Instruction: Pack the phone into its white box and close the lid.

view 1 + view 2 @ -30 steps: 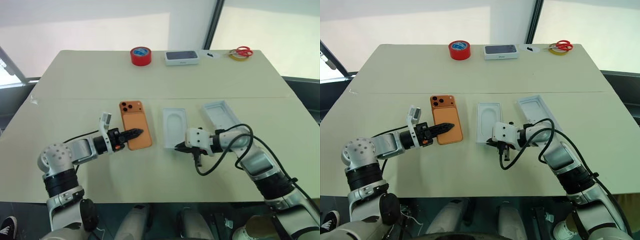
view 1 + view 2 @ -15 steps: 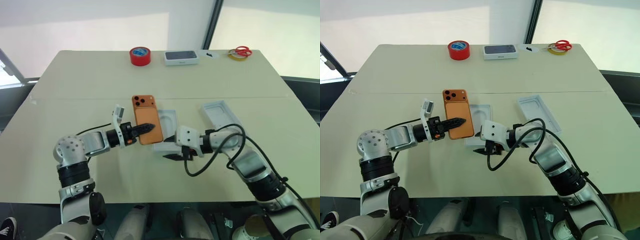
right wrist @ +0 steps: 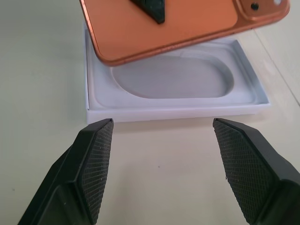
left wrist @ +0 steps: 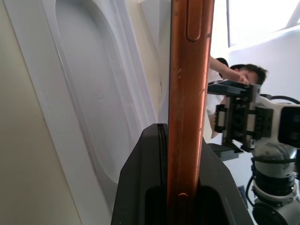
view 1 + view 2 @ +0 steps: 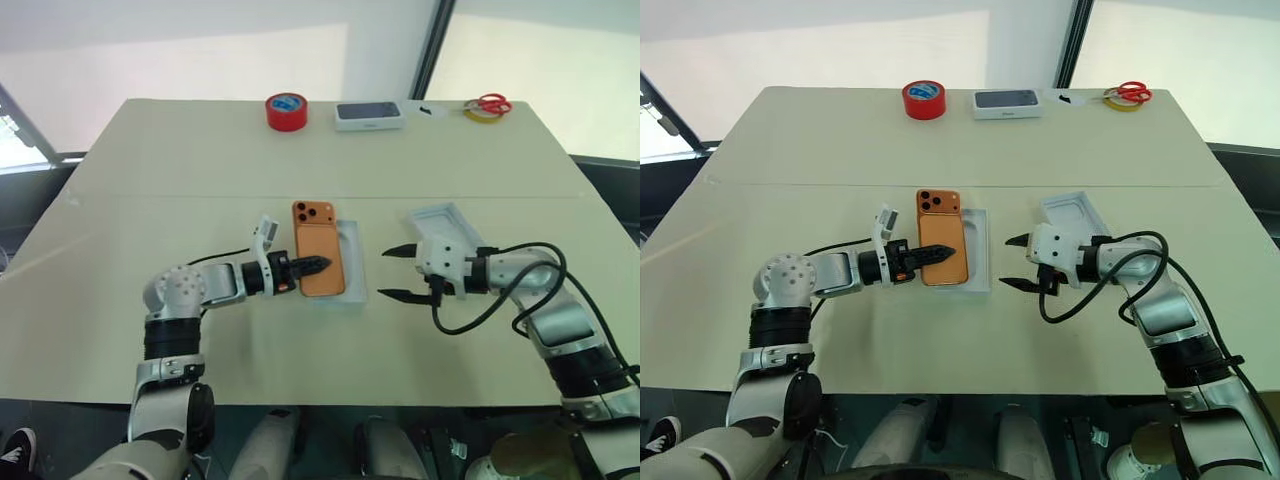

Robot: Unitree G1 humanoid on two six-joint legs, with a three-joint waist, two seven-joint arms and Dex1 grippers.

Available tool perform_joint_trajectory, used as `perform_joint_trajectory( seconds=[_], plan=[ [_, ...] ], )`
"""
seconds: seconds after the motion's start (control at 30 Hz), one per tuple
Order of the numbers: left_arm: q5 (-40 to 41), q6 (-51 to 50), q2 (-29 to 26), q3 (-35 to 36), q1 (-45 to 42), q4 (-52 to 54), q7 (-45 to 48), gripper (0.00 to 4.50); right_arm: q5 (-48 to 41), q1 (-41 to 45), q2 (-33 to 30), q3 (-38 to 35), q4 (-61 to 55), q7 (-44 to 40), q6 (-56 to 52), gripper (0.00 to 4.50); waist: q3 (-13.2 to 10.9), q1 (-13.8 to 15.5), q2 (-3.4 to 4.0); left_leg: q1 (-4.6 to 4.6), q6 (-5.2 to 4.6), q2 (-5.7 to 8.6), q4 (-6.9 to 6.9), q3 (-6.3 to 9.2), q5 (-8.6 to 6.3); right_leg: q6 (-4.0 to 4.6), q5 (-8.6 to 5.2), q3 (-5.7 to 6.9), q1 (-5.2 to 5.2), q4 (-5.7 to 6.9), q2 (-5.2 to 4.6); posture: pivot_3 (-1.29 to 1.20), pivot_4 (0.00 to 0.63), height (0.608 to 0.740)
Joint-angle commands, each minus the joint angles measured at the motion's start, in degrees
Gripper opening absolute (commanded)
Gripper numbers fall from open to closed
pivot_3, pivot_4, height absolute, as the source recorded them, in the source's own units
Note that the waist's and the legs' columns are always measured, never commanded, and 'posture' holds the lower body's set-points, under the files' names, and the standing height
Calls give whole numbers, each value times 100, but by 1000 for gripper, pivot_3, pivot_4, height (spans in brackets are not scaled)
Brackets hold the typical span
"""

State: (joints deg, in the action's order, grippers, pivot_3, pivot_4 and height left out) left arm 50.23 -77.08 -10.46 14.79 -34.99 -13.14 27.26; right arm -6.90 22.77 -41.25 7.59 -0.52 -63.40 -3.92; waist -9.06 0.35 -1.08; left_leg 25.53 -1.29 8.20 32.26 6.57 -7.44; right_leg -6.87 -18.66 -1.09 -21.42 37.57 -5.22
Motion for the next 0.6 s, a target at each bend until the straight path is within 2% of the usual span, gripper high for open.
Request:
perform_joint_trajectory(
  seconds=[0.03, 0.27, 0.3, 0.33, 0.53, 0.6],
  plan=[
    [-61, 251, 63, -23, -305, -258, 147, 0, 55, 55, -41, -128, -78, 133, 224, 3526, 0, 5, 0, 1, 0, 0, 0, 1, 0, 0, 0, 1, -1, 0, 0, 0, 150, 736],
    [-285, 458, 189, -254, -570, -863, 429, 0, 122, 40, -74, -128, -126, 275, 245, 3526, -1, 34, -1, 5, -3, 0, 12, 1, -2, 0, 0, 3, 3, -1, 0, 0, 150, 736],
    [-286, 426, 192, -256, -588, -897, 443, 1057, 127, 36, -81, -126, -128, 286, 238, 3601, -1, 31, -1, 5, -3, 0, 12, 1, -2, 0, 0, 3, 3, -1, 0, 0, 150, 736],
    [-281, 386, 172, -339, -572, -834, 535, 1355, 131, 18, -85, -124, -139, 298, 240, 3601, 0, 30, -1, 5, -4, 0, 12, 1, -2, 0, 0, 3, 3, -1, 0, 0, 150, 736],
    [-378, 261, -31, -669, -491, -531, 845, 4315, 174, -22, -23, -65, -182, 390, 245, 3601, 0, 27, 1, -1, -4, 0, 13, 1, -2, 0, 0, 4, 8, 0, 0, 0, 150, 736],
    [-532, 335, -181, -841, -470, -393, 916, 4423, 191, -4, -4, -42, -142, 412, 262, 3601, 1, 20, 1, -4, -3, 0, 14, 1, -2, 0, 0, 4, 11, 0, 0, 0, 150, 736]
  ],
)
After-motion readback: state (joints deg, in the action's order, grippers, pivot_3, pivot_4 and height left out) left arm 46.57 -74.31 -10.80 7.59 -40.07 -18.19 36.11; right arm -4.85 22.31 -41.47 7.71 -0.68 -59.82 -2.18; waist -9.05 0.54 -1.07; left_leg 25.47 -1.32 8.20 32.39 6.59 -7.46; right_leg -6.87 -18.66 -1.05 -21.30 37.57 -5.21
